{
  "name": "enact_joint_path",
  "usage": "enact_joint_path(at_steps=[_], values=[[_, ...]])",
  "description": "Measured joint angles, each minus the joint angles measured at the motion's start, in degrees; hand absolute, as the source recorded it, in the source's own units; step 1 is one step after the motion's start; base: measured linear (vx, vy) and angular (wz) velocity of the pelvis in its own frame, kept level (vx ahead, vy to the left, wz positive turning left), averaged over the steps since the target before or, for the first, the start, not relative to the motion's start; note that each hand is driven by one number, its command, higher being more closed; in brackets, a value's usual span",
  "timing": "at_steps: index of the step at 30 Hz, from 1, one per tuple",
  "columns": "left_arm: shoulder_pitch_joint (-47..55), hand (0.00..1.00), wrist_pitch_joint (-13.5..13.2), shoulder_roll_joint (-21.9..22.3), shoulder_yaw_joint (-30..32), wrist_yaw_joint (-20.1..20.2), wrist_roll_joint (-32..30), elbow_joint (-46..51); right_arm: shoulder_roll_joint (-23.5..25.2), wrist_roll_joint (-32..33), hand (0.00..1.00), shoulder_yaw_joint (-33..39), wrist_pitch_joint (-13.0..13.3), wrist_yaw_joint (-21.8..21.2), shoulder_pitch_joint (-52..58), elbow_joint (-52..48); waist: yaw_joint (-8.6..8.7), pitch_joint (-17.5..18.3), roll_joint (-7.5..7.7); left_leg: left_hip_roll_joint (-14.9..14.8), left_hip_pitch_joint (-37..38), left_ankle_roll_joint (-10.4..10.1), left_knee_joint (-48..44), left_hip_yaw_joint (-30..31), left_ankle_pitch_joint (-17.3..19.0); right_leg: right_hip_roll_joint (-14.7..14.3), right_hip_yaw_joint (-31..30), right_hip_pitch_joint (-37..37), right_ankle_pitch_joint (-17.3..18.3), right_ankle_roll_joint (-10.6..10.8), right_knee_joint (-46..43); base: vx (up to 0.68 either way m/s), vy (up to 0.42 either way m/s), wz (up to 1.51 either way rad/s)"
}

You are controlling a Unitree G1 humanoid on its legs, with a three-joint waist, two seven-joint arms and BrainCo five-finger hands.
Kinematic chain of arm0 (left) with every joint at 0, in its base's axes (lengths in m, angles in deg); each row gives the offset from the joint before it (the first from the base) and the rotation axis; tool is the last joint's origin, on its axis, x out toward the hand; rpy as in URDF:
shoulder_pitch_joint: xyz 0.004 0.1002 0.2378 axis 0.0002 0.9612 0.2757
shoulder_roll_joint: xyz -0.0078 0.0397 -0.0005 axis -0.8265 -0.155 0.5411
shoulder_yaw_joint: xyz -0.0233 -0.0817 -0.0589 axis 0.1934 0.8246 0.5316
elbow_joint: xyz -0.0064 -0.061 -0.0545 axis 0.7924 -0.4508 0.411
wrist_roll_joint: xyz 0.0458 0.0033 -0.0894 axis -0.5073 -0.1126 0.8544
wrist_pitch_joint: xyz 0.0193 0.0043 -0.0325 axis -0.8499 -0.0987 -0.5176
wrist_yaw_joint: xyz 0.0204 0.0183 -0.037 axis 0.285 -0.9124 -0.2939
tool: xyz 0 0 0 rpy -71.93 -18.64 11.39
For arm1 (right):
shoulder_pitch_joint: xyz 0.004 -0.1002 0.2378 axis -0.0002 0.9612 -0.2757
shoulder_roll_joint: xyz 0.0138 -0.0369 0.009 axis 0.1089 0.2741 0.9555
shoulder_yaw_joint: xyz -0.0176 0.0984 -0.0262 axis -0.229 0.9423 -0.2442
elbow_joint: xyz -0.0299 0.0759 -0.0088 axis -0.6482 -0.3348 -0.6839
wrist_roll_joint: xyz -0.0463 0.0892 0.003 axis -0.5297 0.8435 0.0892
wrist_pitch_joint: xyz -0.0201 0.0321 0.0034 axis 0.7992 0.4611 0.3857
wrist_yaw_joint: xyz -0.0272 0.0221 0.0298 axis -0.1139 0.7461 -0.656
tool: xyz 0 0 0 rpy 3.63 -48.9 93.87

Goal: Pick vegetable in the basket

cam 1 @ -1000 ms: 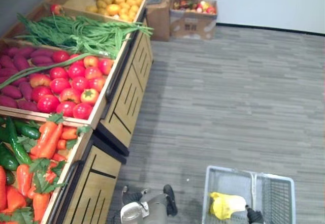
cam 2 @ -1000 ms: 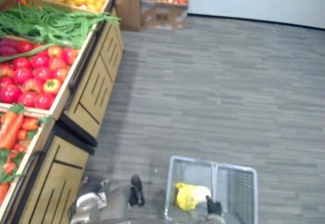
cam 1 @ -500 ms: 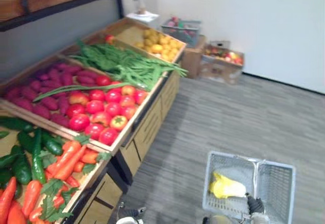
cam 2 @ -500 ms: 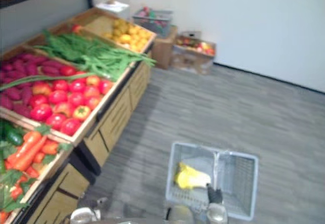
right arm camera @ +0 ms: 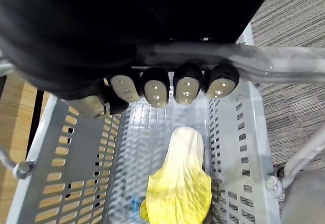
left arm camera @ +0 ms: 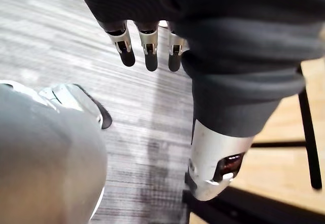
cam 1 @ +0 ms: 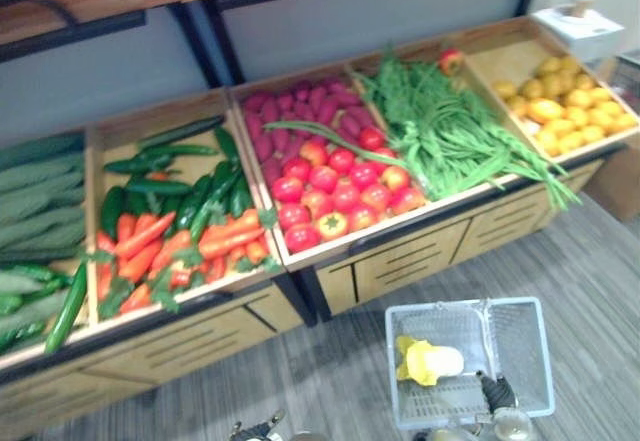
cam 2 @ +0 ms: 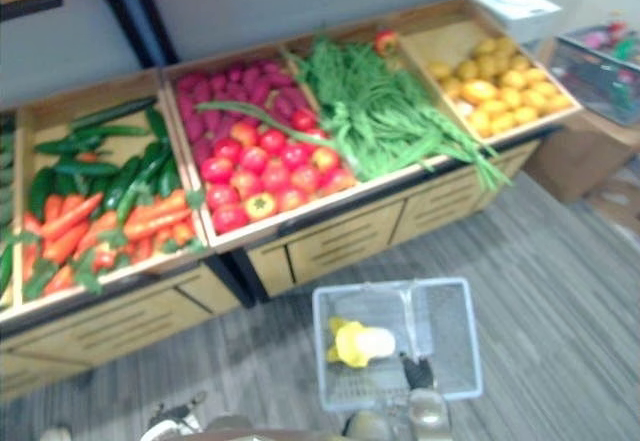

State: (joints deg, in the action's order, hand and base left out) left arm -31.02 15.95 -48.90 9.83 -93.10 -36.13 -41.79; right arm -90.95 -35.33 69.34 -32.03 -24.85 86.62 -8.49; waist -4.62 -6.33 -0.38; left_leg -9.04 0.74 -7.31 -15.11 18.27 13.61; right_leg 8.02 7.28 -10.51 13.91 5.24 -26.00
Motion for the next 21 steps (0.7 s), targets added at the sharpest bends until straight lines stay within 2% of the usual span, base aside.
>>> enact_joint_path(at_steps=[1,2,4,6,8,12,15,16,17,19,21], values=[[0.7,0.0,0.0,-0.2,2.7,0.5,4.3,0.2,0.2,-0.9,1.0,1.7,-0.6,-0.8,-1.1,0.5,1.41,-0.4,0.53,-4.1,-2.2,-0.7,3.1,-16.3,-7.6,0.2,8.8,4.3,1.2,-2.1,2.4,0.1,-0.191,2.44],[1.0,0.0,0.0,-0.2,2.5,0.5,4.5,0.2,0.1,-0.8,1.0,3.1,-1.0,-0.8,-1.2,1.4,1.66,-0.4,0.6,-4.9,-0.9,-0.7,6.0,-27.8,-10.0,0.3,10.6,6.2,1.3,-2.4,3.2,0.05,-0.104,2.62],[1.1,0.0,0.0,-0.2,2.4,0.5,4.5,0.0,-0.4,-0.8,1.0,3.5,-0.9,-0.8,-1.6,2.6,1.72,-0.3,0.61,-4.3,-0.1,-1.4,11.2,-32.9,-12.8,0.1,11.3,6.1,1.3,-2.4,5.0,0.03,-0.068,0.78],[1.1,0.0,0.0,-0.4,2.6,0.5,4.5,-0.1,-0.5,-0.8,1.0,4.1,-0.8,-0.9,-1.9,3.8,1.93,-0.2,0.41,-3.8,-0.1,-1.6,14.3,-33.2,-13.5,-0.4,11.3,6.1,1.2,-2.2,7.5,0.02,0.023,0.15],[1.1,0.0,0.1,-1.1,3.2,0.0,4.7,-0.8,-0.2,-0.2,1.0,5.9,-0.6,-0.9,-2.2,5.0,2.29,-0.2,0.32,-3.4,0.7,-1.6,15.1,-33.5,-13.5,-0.8,10.8,7.5,-0.8,-1.8,10.4,0.0,0.093,-0.07],[1.0,0.0,0.2,-1.6,6.9,-4.4,9.1,-0.3,-0.3,0.1,1.0,7.6,-0.5,-0.8,-2.2,6.4,3.0,-0.1,0.81,-2.2,1.6,-1.6,15.4,-35.0,-13.5,-0.8,8.6,8.9,-4.5,-0.8,15.3,-0.01,0.09,-0.26],[1.9,0.0,0.3,-1.5,5.9,-9.2,10.0,11.6,0.2,1.4,1.0,8.7,-0.2,-0.6,-1.3,6.5,3.13,-0.3,0.99,-1.3,1.1,-1.5,16.7,-34.7,-13.5,-0.5,8.3,9.1,-6.7,0.1,18.6,-0.05,0.108,-0.05],[3.2,0.0,-0.3,-1.8,3.7,-11.2,9.1,19.8,0.3,1.8,1.0,9.2,0.0,-0.4,-0.9,6.3,3.13,-0.3,1.08,-0.9,0.9,-1.5,17.0,-34.3,-13.5,-0.2,8.7,9.2,-6.9,0.3,19.0,-0.05,0.07,0.16],[3.7,0.0,-0.8,-2.1,2.5,-12.2,8.6,23.8,0.3,1.9,1.0,9.2,0.1,-0.3,-0.6,6.2,3.15,-0.4,1.1,-0.6,0.6,-1.3,17.0,-33.7,-13.6,0.0,9.0,9.3,-7.0,0.4,19.0,-0.07,0.074,0.32],[4.9,0.0,-2.2,-4.6,-2.9,-16.2,-1.2,38.2,0.2,2.3,1.0,8.9,1.3,0.4,0.4,5.8,3.22,-0.5,1.04,0.2,0.4,-0.7,17.4,-32.2,-13.7,0.8,10.2,9.8,-7.2,0.8,19.0,-0.07,0.074,0.31],[5.2,0.0,-3.5,-8.1,-5.4,-18.9,-10.5,44.6,0.0,2.3,1.0,7.6,1.9,0.5,1.2,4.5,3.21,-0.4,0.9,0.6,0.5,-0.1,17.9,-31.8,-13.6,1.1,10.3,9.7,-7.4,1.1,18.9,-0.06,0.065,0.1]])
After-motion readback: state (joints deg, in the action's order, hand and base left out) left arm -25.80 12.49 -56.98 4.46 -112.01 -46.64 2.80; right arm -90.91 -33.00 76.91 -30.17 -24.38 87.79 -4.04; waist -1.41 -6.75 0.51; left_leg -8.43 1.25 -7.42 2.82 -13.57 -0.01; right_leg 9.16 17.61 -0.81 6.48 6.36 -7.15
